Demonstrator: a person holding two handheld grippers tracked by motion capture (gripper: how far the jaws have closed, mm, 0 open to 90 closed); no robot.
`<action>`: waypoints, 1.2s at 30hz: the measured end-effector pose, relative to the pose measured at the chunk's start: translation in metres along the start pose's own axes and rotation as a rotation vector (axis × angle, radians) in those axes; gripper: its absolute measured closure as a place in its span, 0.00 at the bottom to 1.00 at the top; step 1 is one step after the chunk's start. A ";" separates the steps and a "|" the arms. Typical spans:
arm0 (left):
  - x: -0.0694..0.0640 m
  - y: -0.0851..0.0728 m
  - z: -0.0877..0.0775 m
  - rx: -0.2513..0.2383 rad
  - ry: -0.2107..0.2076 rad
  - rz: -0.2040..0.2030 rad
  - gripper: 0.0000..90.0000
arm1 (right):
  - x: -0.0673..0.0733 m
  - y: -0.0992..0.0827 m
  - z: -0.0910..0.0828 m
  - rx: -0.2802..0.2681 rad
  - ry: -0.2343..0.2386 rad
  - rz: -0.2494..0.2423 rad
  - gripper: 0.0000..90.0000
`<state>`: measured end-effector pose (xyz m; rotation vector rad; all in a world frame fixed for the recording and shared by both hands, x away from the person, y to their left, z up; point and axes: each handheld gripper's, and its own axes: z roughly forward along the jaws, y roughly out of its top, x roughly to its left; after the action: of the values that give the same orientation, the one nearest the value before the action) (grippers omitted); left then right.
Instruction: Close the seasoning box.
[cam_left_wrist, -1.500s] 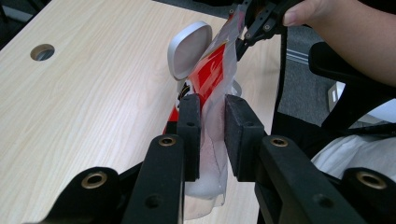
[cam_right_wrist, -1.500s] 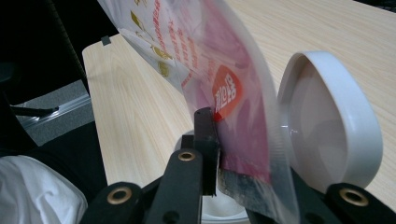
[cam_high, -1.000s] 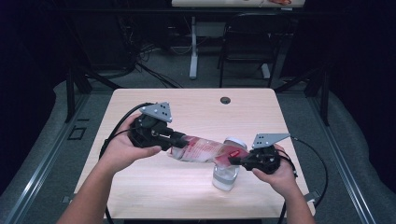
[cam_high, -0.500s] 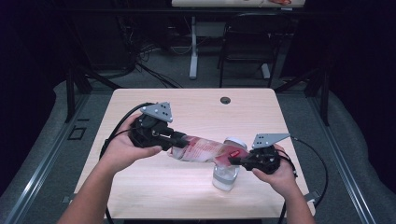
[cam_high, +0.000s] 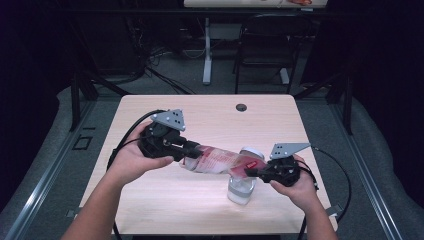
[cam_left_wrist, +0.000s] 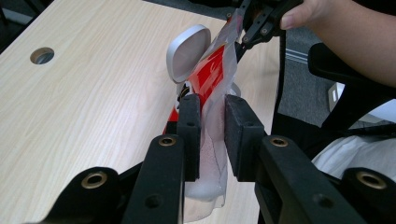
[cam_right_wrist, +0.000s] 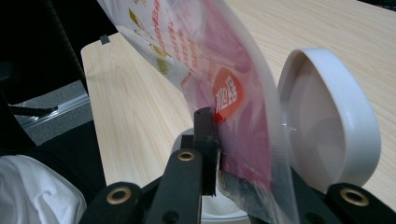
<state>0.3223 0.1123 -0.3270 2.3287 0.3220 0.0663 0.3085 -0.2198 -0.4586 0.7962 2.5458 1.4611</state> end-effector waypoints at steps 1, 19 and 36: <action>0.000 0.000 0.000 -0.001 0.000 0.000 0.86 | 0.000 0.000 0.000 -0.001 0.000 0.001 0.96; -0.001 0.002 0.000 -0.001 -0.002 0.002 0.86 | 0.000 -0.001 0.000 0.003 -0.003 0.000 0.95; -0.001 0.003 0.001 -0.001 -0.003 0.007 0.86 | 0.000 -0.001 0.000 0.001 -0.001 0.005 0.95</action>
<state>0.3222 0.1093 -0.3251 2.3288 0.3119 0.0659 0.3084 -0.2200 -0.4597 0.8042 2.5458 1.4601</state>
